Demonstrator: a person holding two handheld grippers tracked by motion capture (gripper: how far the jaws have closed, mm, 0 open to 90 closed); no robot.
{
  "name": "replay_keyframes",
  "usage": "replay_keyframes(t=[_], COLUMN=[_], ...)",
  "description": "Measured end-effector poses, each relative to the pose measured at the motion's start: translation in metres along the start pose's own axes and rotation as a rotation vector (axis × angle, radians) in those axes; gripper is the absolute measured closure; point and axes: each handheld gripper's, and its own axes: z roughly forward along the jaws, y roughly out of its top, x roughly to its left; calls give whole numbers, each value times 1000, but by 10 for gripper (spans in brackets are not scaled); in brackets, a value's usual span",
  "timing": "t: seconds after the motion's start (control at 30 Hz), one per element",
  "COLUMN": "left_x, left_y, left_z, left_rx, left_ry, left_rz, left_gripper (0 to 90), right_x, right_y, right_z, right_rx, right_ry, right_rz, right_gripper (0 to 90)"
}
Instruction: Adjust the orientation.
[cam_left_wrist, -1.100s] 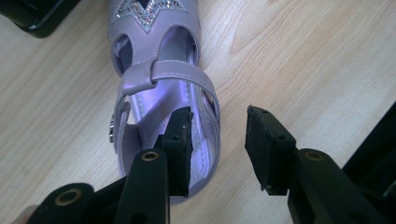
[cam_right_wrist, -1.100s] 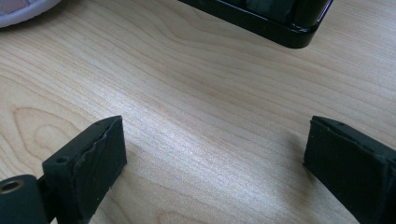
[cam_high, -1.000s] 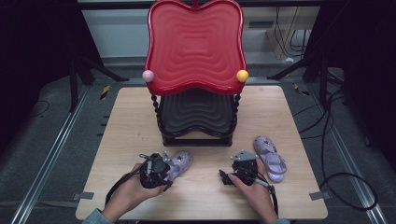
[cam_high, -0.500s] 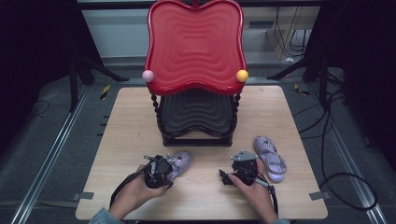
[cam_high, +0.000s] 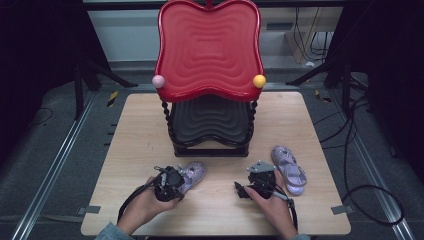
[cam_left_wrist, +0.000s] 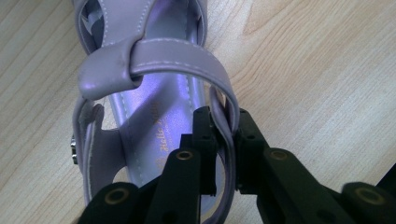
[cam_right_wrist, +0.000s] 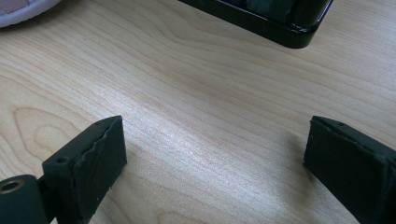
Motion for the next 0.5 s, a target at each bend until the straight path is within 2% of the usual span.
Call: replay_keyframes(t=[0.2, 0.33, 0.5], left_x=[3, 9, 21], left_y=[-1, -5, -10], left_z=[-2, -7, -18], left_rx=[-9, -46, -110], left_ry=[-10, -32, -88], left_rz=[-11, -41, -91], left_gripper=[857, 862, 864], right_x=[0, 0, 0], right_y=[0, 0, 0], right_z=[0, 0, 0], right_rx=[0, 0, 0], right_ry=[0, 0, 0], right_rz=[0, 0, 0], right_gripper=[59, 59, 59])
